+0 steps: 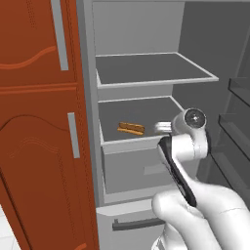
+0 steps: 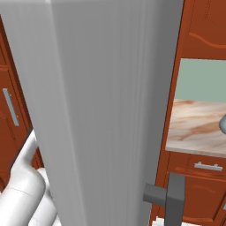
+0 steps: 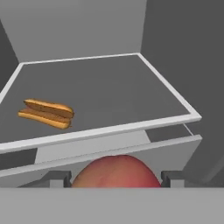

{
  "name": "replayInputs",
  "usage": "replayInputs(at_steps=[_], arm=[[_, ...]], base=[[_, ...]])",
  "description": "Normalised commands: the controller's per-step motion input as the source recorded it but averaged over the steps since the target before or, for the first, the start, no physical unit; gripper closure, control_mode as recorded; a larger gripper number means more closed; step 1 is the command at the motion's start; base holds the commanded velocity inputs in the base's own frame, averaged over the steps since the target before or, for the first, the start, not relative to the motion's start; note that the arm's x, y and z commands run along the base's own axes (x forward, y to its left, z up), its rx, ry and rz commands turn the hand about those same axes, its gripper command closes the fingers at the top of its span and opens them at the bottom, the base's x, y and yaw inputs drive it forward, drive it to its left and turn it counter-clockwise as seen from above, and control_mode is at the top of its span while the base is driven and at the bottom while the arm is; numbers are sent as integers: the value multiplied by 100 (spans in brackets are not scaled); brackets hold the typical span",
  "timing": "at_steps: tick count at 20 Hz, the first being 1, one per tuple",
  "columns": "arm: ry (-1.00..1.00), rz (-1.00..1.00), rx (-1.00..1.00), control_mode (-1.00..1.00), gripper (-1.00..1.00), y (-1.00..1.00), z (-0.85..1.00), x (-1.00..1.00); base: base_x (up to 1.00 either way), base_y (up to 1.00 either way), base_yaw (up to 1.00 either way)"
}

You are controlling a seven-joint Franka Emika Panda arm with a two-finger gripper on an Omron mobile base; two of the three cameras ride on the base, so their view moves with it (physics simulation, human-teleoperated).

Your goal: Move the hotdog bun and peach from the top shelf to the second highest shelf to make space. Then, place the pitcher from the counter on the cleared top shelf.

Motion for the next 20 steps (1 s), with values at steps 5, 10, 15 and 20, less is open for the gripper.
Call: replayInputs(at_steps=[5,10,15,20], arm=[[0,1,8,-100,100,-14,-26,61],[0,1,3,-100,100,0,-20,72],[0,0,1,-100,100,-1,-19,73],[0,0,3,-100,100,-12,-19,61]], base=[[0,0,0],[0,0,0],[0,0,0],[0,0,0]])
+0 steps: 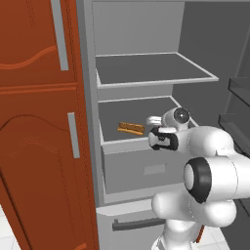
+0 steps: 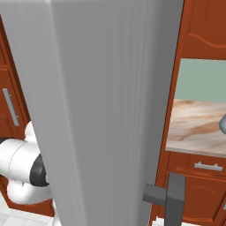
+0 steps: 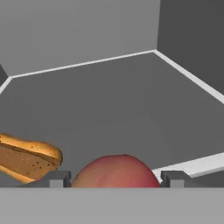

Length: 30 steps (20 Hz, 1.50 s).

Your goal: Move the hotdog bun and peach from the top shelf to the second highest shelf to make space. Then, place the pitcher from the counter on the cleared top shelf.

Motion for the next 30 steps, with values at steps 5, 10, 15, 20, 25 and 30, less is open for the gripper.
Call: replayInputs(at_steps=[5,10,15,20,25,30], arm=[[0,0,2,-100,100,-13,-29,54],[0,0,0,-100,100,-5,-32,55],[0,0,2,-100,100,-14,-14,63],[0,0,3,-100,-100,-16,-6,64],[0,0,2,-100,-100,-11,-10,48],[0,1,3,-100,-100,-21,-1,10]], base=[[0,0,0],[0,0,0],[0,0,0],[0,0,0],[0,0,0],[0,0,0]])
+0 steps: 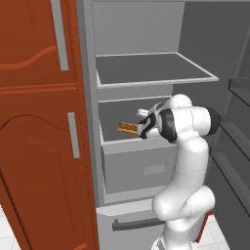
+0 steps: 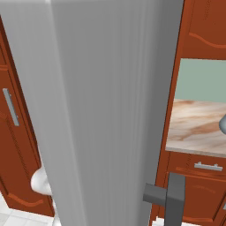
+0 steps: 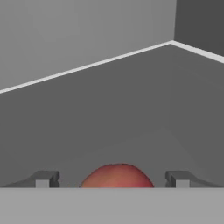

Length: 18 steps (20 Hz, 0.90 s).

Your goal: Move the hotdog bun and peach from the top shelf to the second highest shelf to make space. Then, place the pitcher from the counter on the cleared top shelf.

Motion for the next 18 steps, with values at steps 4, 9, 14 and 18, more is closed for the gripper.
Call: replayInputs(at_steps=[4,9,14,18], arm=[[0,3,1,-100,-100,-18,6,-1],[-1,6,0,-100,-100,-9,22,-20],[-1,11,0,-100,-100,0,35,-60],[0,10,0,-100,-100,0,51,-79]], base=[[0,0,0],[0,0,0],[0,0,0],[0,0,0]])
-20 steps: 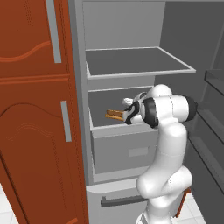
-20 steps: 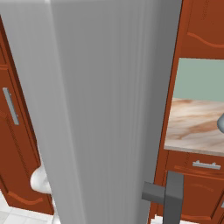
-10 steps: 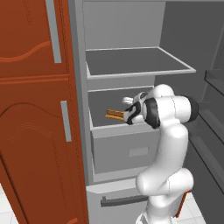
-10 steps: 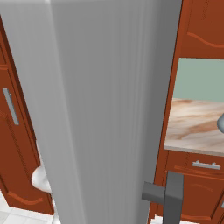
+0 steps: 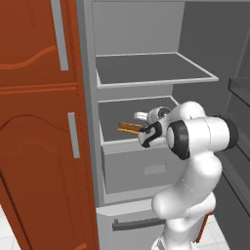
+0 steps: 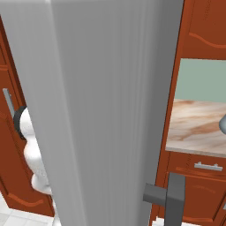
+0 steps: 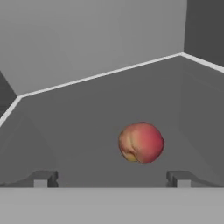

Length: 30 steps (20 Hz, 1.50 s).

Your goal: Move the hotdog bun and peach from the top shelf to the second highest shelf to make space. Then, place the pitcher from the counter on the cleared top shelf.

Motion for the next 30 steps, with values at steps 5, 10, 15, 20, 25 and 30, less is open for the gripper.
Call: replayInputs(at_steps=[5,10,15,20,25,30], arm=[[0,3,0,-100,-100,-4,88,-72],[2,0,0,-100,-100,-16,97,-66],[16,4,-3,-100,-100,-5,66,-87],[29,13,-14,-100,-100,24,6,-95],[27,16,-15,-100,-100,43,0,-93],[6,15,-6,-100,-100,12,0,-100]], base=[[0,0,0],[0,0,0],[0,0,0],[0,0,0],[0,0,0],[0,0,0]])
